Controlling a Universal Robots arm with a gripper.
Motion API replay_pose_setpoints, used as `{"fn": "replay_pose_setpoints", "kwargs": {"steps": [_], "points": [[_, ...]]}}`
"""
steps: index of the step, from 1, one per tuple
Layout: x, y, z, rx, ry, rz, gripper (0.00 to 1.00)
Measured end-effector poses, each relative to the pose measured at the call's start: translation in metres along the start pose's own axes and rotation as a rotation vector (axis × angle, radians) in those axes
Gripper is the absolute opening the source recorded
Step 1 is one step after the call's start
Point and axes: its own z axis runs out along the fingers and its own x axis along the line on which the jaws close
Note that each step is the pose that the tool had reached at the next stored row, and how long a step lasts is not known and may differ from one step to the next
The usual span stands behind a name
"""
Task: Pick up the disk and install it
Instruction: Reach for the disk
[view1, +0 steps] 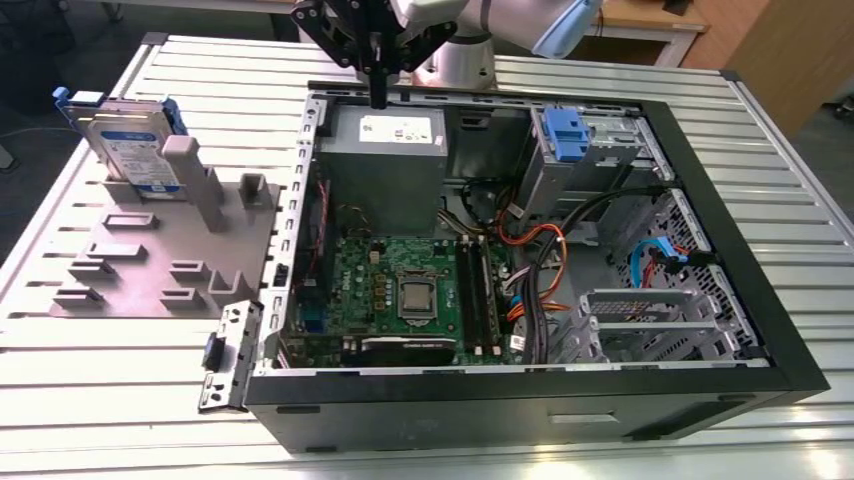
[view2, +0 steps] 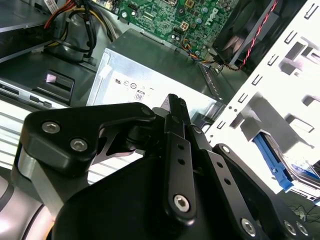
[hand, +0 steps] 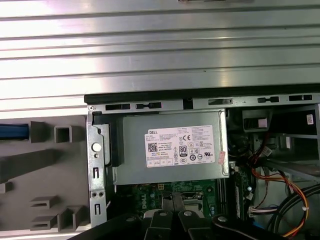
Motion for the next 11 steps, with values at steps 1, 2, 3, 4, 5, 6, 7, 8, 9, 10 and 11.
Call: {"fn": "replay_pose_setpoints", "kwargs": {"steps": [1, 2, 3, 4, 5, 6, 7, 8, 9, 10, 11], "points": [[0.0013, -0.0001, 0.0001, 0.0000, 0.0000, 0.000, 0.11], [0.0013, -0.0001, 0.0001, 0.0000, 0.0000, 0.000, 0.11], [0.0013, -0.0001, 0.0001, 0.0000, 0.0000, 0.000, 0.11], [0.0013, -0.0001, 0.0001, 0.0000, 0.0000, 0.000, 0.11], [0.0013, -0.0001, 0.0001, 0.0000, 0.0000, 0.000, 0.11], [0.0014, -0.0001, 0.0001, 0.0000, 0.0000, 0.000, 0.11], [0.0014, -0.0001, 0.0001, 0.0000, 0.0000, 0.000, 0.11], [0.0015, -0.0001, 0.0001, 0.0000, 0.0000, 0.000, 0.11], [0.0015, -0.0001, 0.0001, 0.0000, 0.0000, 0.000, 0.11], [0.0017, -0.0001, 0.0002, -0.0001, 0.0000, 0.000, 0.11], [0.0021, -0.0002, 0.0002, -0.0001, 0.0000, 0.000, 0.11]]}}
